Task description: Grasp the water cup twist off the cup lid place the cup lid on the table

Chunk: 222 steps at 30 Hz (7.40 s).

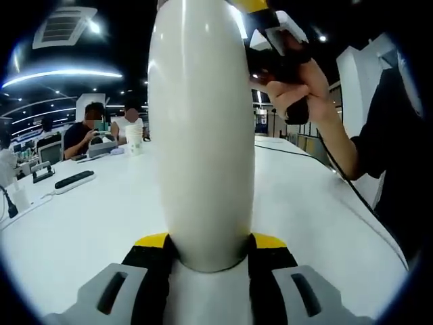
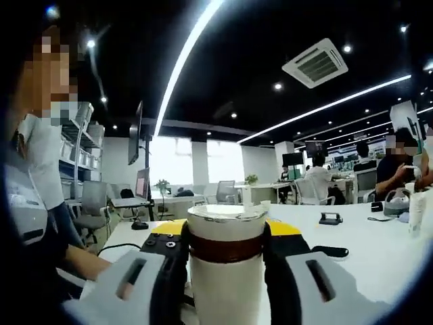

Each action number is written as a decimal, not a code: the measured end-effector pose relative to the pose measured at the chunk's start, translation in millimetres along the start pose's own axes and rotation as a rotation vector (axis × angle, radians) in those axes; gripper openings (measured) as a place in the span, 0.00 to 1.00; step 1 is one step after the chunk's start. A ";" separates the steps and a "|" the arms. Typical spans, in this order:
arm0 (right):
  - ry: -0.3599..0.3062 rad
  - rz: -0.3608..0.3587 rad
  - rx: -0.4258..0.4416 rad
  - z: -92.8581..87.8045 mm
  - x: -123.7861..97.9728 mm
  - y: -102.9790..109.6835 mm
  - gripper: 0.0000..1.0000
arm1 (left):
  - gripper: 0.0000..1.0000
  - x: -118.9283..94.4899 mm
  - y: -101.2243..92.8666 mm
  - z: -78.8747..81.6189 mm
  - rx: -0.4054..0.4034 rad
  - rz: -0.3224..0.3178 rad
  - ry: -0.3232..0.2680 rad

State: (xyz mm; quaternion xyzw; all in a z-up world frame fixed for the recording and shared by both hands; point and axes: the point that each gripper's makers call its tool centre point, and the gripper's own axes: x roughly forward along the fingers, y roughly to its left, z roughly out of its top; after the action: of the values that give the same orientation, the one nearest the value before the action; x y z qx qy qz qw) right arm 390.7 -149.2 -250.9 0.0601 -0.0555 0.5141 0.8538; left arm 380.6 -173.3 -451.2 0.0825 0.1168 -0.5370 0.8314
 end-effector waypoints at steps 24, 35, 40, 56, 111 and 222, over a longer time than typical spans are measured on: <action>0.012 0.437 0.020 0.7 -8.0 10.3 0.45 | 0.44 0.7 2.6 0.0 -0.002 0.010 0.002; -0.030 0.341 0.049 -2.4 -12.4 5.7 0.46 | 0.46 7.6 1.0 7.6 0.060 0.024 -0.031; -0.047 0.138 0.121 -6.7 -15.2 -7.3 0.58 | 0.46 7.2 1.2 7.6 0.056 0.025 -0.031; -0.019 -0.033 -0.038 5.5 -9.7 -4.0 0.46 | 0.46 8.1 1.3 7.7 0.048 0.032 -0.028; -0.049 0.019 -0.037 15.8 -21.9 -4.2 0.43 | 0.45 6.5 1.9 2.5 -0.006 0.030 -0.005; -0.014 -0.238 -0.198 12.6 -18.1 -3.2 0.43 | 0.45 7.6 2.3 3.4 0.007 0.023 -0.010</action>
State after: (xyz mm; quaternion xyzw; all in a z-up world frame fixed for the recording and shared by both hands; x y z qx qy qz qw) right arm 384.7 -168.5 -241.5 -0.0146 -0.1042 0.4011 0.9100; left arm 386.1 -179.9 -450.1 0.0838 0.1098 -0.5283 0.8378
